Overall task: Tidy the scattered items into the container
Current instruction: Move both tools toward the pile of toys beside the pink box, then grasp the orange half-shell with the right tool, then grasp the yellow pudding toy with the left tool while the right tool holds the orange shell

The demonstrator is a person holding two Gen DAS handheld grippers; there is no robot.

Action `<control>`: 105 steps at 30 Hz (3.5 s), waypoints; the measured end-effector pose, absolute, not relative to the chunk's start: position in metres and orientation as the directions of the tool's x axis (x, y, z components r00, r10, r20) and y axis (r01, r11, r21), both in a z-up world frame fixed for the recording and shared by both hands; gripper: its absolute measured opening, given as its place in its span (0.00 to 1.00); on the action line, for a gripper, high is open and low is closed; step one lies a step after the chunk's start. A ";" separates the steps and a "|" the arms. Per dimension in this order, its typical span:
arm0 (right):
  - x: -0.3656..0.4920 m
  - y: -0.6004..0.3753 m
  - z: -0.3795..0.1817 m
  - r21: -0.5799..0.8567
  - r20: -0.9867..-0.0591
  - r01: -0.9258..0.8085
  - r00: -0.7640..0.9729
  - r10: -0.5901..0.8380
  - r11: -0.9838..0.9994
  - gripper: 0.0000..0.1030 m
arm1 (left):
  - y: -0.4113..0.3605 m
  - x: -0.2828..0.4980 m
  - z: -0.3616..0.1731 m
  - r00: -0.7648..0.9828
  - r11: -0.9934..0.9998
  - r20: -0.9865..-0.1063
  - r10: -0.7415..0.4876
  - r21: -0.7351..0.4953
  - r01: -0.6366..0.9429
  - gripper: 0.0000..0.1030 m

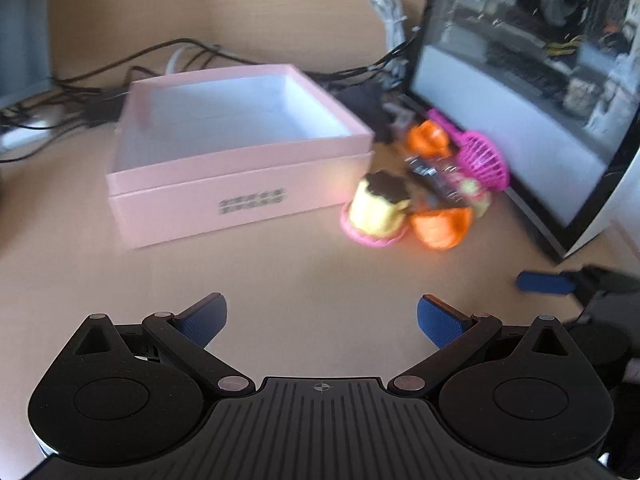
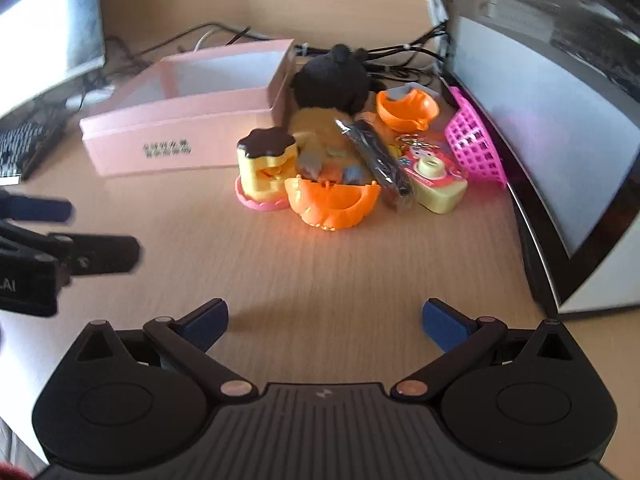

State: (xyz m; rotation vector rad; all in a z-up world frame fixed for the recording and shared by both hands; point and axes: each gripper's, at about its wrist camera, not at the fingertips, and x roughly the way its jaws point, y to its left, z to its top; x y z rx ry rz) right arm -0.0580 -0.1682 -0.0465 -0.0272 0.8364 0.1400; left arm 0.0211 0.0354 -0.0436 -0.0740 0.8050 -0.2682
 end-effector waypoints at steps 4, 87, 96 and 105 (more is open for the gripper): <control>-0.059 -0.170 -0.048 0.011 -0.745 -0.041 0.667 0.036 0.999 1.00 | 0.038 0.030 -0.045 0.668 0.941 -0.662 -0.339 -0.241 0.238 1.00; -0.068 -0.175 -0.027 -0.119 -0.675 -0.256 0.729 0.110 0.959 0.61 | 0.018 0.051 -0.055 0.596 0.967 -0.769 -0.231 -0.112 0.229 0.44; -0.063 -0.160 -0.034 -0.126 -0.682 -0.313 0.716 0.147 0.942 0.63 | 0.019 0.044 -0.050 0.654 0.963 -0.712 -0.257 -0.135 0.232 0.91; -0.080 -0.164 -0.027 -0.206 -0.673 -0.318 0.732 0.102 0.925 0.63 | -0.016 0.088 -0.058 0.691 0.968 -0.686 -0.226 -0.081 0.236 0.74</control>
